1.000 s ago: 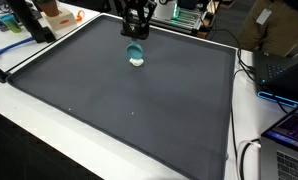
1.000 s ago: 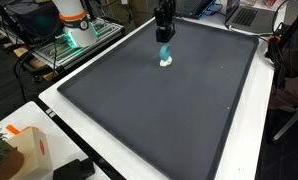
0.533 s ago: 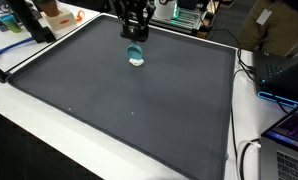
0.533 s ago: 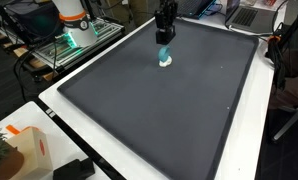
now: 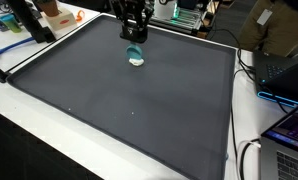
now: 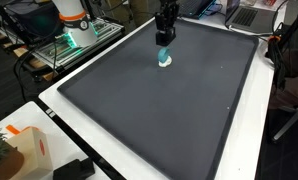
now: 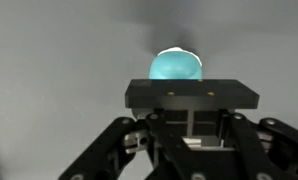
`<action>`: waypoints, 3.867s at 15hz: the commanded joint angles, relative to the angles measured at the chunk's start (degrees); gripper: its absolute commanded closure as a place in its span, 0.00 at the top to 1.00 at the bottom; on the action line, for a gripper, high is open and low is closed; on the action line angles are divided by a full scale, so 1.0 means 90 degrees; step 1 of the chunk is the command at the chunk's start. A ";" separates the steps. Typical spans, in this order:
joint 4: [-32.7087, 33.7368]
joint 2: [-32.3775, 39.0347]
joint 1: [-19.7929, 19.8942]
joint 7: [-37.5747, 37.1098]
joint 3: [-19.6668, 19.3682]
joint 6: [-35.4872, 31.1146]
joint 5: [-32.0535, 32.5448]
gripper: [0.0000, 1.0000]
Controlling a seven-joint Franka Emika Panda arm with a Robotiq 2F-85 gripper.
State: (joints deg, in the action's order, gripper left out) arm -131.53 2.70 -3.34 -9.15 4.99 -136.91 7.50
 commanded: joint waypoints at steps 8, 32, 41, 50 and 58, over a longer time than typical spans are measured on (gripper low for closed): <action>0.0015 -0.0935 -0.0084 0.0220 0.0000 0.0678 -0.0456 0.22; 0.1155 -0.2094 -0.0002 0.0355 -0.0318 0.5334 -0.2665 0.76; 0.0332 -0.2762 0.0253 0.1528 -0.0508 0.3230 -0.2229 1.00; -0.2948 -0.4053 -0.0053 0.2150 -0.0170 0.0434 -0.1514 1.00; -0.2943 -0.3714 -0.0098 0.2076 -0.0229 -0.0017 -0.1467 1.00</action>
State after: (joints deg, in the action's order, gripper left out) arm -156.64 -32.20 -3.70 11.26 3.56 -132.44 -7.34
